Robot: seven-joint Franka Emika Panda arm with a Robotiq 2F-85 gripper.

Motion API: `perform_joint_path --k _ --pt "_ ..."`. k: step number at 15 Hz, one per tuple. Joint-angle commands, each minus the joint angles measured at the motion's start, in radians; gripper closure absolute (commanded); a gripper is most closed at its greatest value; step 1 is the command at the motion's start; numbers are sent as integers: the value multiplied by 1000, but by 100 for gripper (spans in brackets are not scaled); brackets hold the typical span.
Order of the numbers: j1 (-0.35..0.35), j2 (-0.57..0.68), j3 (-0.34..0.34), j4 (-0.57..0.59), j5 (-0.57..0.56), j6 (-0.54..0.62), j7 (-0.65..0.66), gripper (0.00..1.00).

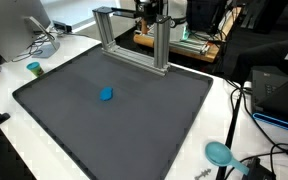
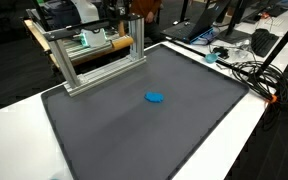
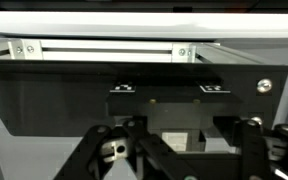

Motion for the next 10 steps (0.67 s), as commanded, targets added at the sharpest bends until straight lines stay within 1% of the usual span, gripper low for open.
perform_joint_path --k 1,3,6,8,10 --pt "20 -44 11 -11 28 -25 14 1" --pt "20 -44 20 -7 22 -27 24 0" --pt "7 -53 49 -7 -2 -20 76 0" --pt "5 -76 63 -8 -11 -22 103 0" --pt "-16 -118 89 -14 -47 -7 159 0"
